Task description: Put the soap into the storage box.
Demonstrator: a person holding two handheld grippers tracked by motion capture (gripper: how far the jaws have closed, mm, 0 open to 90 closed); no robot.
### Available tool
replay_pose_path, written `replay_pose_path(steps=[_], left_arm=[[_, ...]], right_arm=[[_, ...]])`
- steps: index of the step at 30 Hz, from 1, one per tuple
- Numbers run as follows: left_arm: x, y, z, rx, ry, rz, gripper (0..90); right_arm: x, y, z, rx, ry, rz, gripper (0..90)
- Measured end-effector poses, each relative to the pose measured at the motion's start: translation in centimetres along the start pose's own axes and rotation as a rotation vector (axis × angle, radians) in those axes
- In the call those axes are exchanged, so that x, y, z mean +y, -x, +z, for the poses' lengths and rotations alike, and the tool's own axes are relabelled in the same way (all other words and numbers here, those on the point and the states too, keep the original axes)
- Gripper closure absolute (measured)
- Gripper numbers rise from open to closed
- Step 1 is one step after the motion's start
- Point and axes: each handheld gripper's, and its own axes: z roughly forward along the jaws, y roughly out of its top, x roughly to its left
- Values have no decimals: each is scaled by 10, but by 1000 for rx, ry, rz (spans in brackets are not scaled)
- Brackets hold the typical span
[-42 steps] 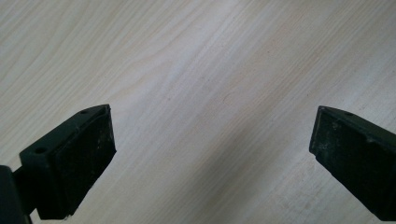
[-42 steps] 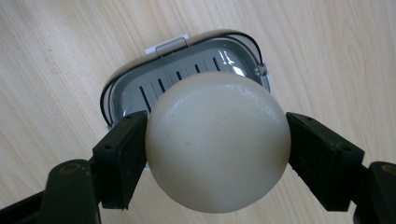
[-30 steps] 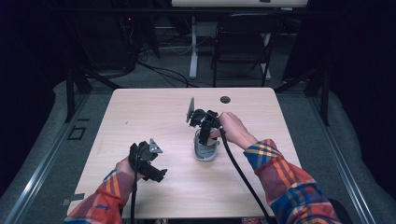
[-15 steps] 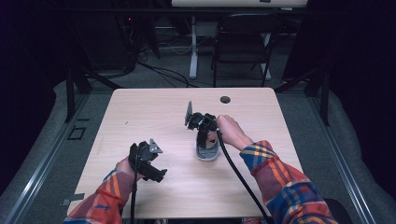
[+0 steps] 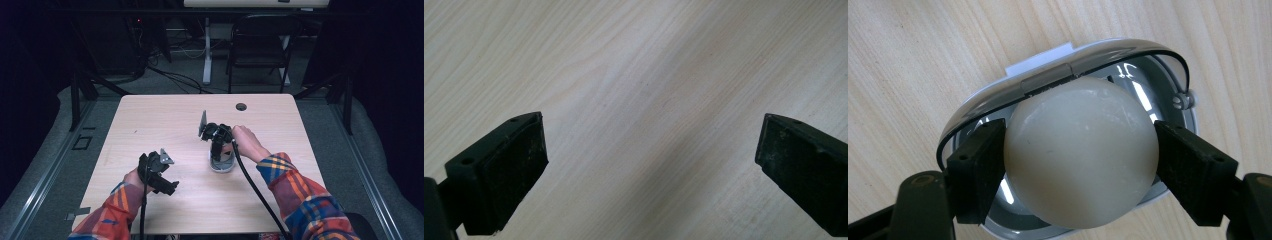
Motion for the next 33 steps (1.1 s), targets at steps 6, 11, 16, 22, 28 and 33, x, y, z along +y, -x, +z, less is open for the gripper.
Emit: replay_pose_path(steps=[6, 11, 16, 22, 28, 33], left_arm=[[0, 0, 0, 1, -1, 1, 2], [0, 0, 0, 1, -1, 1, 2], [0, 0, 0, 0, -1, 0, 2], [0, 0, 0, -1, -2, 0, 2], [0, 0, 0, -1, -1, -1, 2], [0, 0, 0, 0, 0, -1, 2]], right_arm=[[-2, 1, 1, 6, -5, -2, 233], [-4, 1, -3, 15, 25, -1, 239], [-8, 1, -8, 13, 32, -5, 247], [-15, 1, -20, 0, 59, -4, 238], [-27, 0, -34, -13, 104, -7, 201], [-42, 0, -45, -26, 131, -2, 149]])
